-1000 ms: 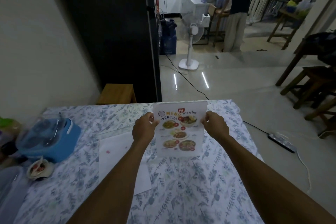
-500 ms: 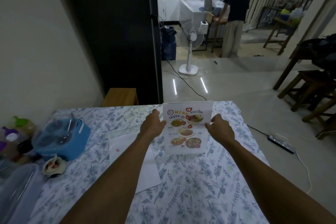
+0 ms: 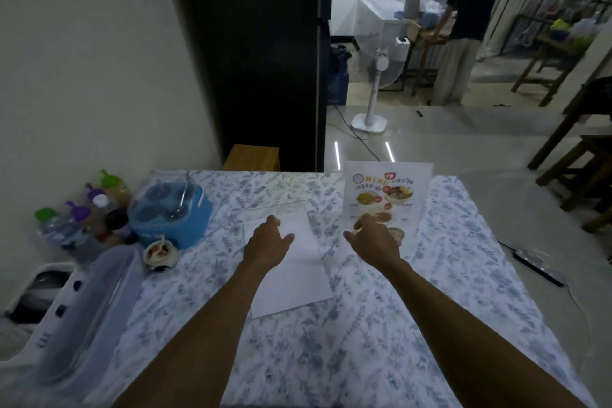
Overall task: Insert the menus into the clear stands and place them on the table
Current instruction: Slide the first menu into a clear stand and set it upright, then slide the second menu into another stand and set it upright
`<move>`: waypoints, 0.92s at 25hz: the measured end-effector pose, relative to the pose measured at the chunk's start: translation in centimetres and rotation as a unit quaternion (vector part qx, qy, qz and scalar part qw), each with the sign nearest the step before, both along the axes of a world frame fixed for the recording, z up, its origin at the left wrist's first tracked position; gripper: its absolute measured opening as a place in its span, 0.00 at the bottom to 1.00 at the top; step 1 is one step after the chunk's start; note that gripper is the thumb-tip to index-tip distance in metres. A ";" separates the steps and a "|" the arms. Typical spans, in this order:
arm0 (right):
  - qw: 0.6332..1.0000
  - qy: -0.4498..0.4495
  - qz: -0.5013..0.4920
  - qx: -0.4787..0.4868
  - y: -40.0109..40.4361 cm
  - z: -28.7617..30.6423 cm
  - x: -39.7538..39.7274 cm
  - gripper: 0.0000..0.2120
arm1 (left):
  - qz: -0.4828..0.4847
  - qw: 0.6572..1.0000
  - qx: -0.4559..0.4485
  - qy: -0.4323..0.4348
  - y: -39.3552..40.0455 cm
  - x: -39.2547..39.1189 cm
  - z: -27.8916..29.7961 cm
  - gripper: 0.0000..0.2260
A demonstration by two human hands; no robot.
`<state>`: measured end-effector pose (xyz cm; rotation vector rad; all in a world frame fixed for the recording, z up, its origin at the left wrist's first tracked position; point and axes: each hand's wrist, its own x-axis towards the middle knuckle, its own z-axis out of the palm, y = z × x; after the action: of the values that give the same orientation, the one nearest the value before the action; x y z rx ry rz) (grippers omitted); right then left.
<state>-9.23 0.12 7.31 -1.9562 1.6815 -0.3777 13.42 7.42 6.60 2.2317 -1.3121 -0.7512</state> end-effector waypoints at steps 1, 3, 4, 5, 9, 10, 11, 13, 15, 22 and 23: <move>1.000 -0.001 0.017 0.012 1.0 -0.8 1.5 0.20 | 0.009 1.000 0.013 0.001 1.3 1.1 -1.1 0.23; 0.998 0.000 0.042 0.038 2.8 -2.5 4.0 0.20 | 0.031 0.999 0.043 0.009 3.5 2.5 -3.4 0.23; 0.997 0.004 0.056 0.047 3.4 -3.2 5.1 0.20 | 0.044 0.998 0.053 0.015 4.2 3.0 -4.3 0.23; 0.996 0.013 0.071 0.055 3.9 -4.2 6.2 0.20 | 0.057 0.996 0.062 0.022 4.8 3.4 -5.4 0.22; 0.988 0.057 0.113 0.086 3.9 -7.9 8.6 0.20 | 0.083 0.992 0.085 0.047 5.3 4.5 -9.1 0.23; 0.986 0.069 0.115 0.095 3.4 -8.7 8.8 0.20 | 0.091 0.990 0.087 0.059 5.3 4.7 -10.0 0.23; 0.985 0.081 0.112 0.100 2.9 -9.6 8.7 0.21 | 0.098 0.988 0.094 0.068 5.3 4.8 -10.9 0.23; 0.982 0.122 0.089 0.110 2.1 -11.3 8.2 0.25 | 0.115 0.983 0.117 0.077 5.3 4.8 -12.6 0.25; 0.977 0.167 0.057 0.121 1.2 -12.9 7.8 0.32 | 0.135 0.978 0.134 0.080 4.8 5.0 -14.1 0.26; 0.975 0.130 0.022 0.178 -2.9 -14.2 8.9 0.23 | 0.213 0.965 0.142 0.049 1.8 5.4 -14.4 0.29; 0.975 0.119 0.015 0.186 -3.3 -14.2 8.8 0.21 | 0.217 0.965 0.142 0.047 1.6 5.6 -14.4 0.29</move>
<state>-0.42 -3.15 -6.89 -1.7938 1.7160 0.1825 19.00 9.02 -7.77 2.5442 -0.6609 -0.9020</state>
